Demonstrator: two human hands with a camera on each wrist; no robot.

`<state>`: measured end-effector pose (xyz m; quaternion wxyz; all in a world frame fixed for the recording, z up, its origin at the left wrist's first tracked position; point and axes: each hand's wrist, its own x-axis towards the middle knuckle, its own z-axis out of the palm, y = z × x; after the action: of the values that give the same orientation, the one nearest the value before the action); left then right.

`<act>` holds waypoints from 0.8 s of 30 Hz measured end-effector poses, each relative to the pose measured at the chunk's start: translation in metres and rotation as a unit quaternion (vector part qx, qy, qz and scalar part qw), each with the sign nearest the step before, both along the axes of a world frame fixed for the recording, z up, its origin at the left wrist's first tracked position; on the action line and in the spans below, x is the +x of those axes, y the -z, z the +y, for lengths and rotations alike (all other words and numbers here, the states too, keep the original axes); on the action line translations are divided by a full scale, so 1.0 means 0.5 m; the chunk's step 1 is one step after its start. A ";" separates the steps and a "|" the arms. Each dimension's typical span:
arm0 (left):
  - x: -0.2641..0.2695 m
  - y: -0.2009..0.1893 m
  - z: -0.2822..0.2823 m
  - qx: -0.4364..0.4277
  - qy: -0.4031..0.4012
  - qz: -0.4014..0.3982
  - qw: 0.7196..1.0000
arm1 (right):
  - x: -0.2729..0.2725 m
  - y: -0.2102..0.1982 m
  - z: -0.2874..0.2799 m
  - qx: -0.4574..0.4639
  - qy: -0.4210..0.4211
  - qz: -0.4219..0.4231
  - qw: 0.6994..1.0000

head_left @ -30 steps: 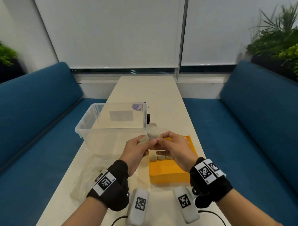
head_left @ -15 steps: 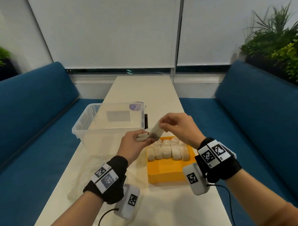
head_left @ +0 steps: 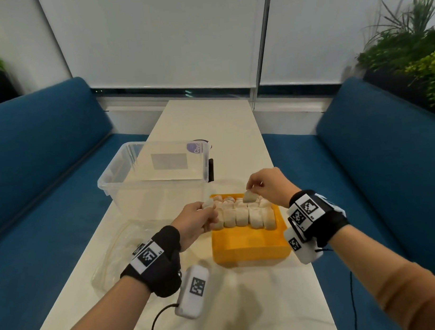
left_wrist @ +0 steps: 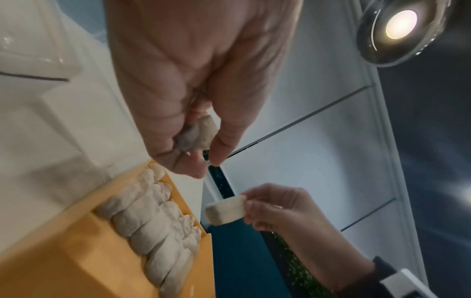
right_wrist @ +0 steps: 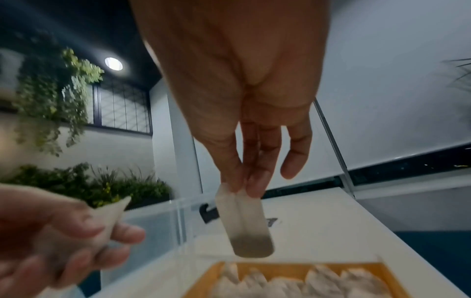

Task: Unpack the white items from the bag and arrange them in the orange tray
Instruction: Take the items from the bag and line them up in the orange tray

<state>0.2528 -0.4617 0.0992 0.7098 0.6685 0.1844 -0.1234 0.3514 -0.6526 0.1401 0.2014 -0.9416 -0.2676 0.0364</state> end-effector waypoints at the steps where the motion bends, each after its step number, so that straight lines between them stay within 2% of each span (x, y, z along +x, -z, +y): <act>1: -0.001 0.002 0.002 -0.009 -0.005 0.006 1.000 | 0.005 0.016 0.002 -0.034 -0.008 0.017 0.999; 5: -0.006 0.012 0.012 -0.021 -0.023 0.013 0.999 | 0.022 0.085 0.024 -0.178 -0.037 0.107 0.978; 8: -0.010 0.019 0.021 -0.030 -0.039 0.007 0.999 | 0.037 0.121 0.045 -0.236 -0.042 0.124 0.963; 15: -0.024 0.036 0.040 -0.041 -0.070 -0.004 0.997 | 0.083 0.146 0.082 -0.233 0.012 0.090 0.968; 19: -0.031 0.042 0.050 -0.061 -0.083 -0.002 0.995 | 0.090 0.159 0.088 -0.239 0.014 0.076 0.968; 22: -0.033 0.040 0.051 -0.090 -0.085 0.008 0.992 | 0.090 0.152 0.083 -0.203 0.025 0.064 0.977; 24: -0.031 0.035 0.048 -0.105 -0.077 0.014 0.991 | 0.083 0.134 0.084 -0.142 0.023 0.049 0.988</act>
<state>0.2373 -0.4376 0.0816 0.7810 0.5719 0.2316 -0.0963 0.3927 -0.6109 0.0733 0.0789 -0.9637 -0.2273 0.1157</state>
